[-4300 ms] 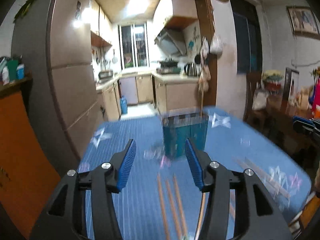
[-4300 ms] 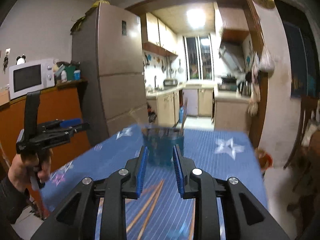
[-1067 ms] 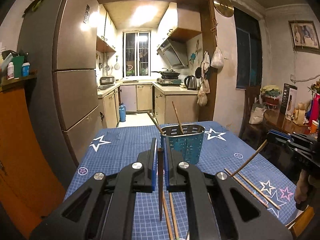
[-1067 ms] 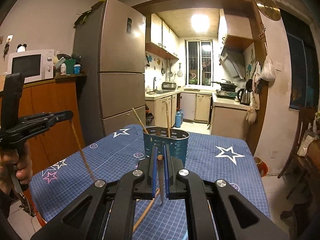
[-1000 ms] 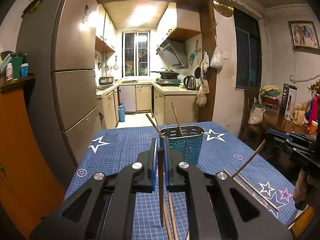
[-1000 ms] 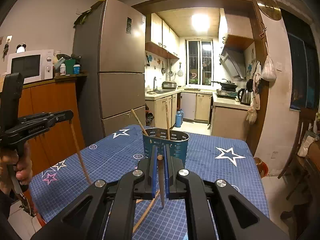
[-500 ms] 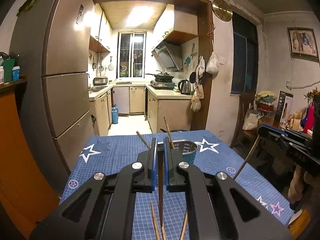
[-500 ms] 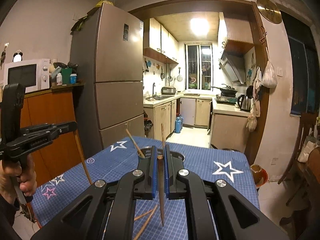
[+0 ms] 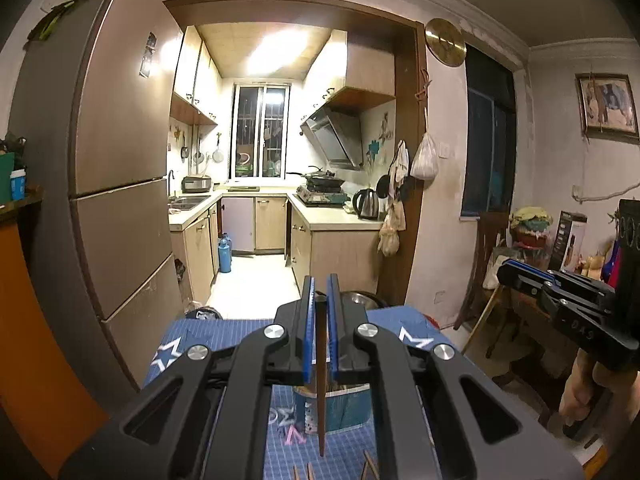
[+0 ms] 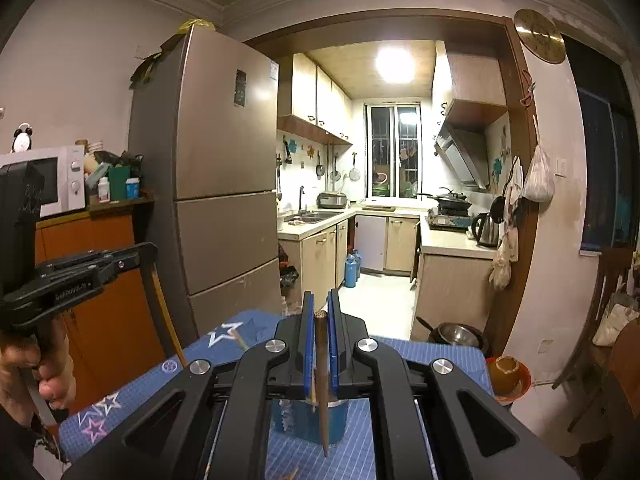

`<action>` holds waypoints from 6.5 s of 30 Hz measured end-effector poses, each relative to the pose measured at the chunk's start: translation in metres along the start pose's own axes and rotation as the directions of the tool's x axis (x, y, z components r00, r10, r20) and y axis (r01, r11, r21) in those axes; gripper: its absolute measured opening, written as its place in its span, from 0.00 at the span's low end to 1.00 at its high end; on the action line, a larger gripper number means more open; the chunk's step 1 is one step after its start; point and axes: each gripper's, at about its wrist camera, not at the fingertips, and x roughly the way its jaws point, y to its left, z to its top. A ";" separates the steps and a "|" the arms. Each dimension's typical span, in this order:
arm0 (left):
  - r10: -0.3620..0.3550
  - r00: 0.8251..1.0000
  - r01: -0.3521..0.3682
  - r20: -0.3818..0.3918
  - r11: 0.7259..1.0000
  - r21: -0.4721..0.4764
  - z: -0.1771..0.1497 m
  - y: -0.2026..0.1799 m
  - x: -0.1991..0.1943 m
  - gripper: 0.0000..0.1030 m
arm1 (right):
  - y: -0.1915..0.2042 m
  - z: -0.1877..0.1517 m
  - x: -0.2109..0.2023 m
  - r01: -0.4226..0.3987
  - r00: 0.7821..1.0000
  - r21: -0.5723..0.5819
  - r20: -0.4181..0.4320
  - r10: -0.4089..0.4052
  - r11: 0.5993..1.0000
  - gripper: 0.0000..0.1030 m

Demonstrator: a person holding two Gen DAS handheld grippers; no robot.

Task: Organize utensils
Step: 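Lift the chopstick with the left tool and carry it over the holder, then open the left tool to drop the chopstick into the holder, then move the left tool back and close it on a third chopstick, then lift the chopstick with the left tool and carry it over the teal holder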

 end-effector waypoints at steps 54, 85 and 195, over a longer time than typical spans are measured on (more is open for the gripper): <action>0.025 0.998 -0.026 -0.065 0.999 -0.024 -0.023 0.011 0.120 0.43 | -0.019 -0.033 0.146 -0.021 0.991 0.062 -0.127 0.029 0.998 0.18; -0.077 0.859 0.143 -0.506 0.986 0.091 -0.321 0.028 -0.069 0.44 | 0.077 -0.312 -0.091 -0.064 0.939 0.174 -0.322 0.118 0.983 0.39; -0.032 0.995 0.038 -0.090 0.998 0.059 -0.100 -0.005 -0.058 0.05 | 0.049 -0.109 -0.063 -0.077 0.992 -0.012 -0.097 0.075 0.997 0.07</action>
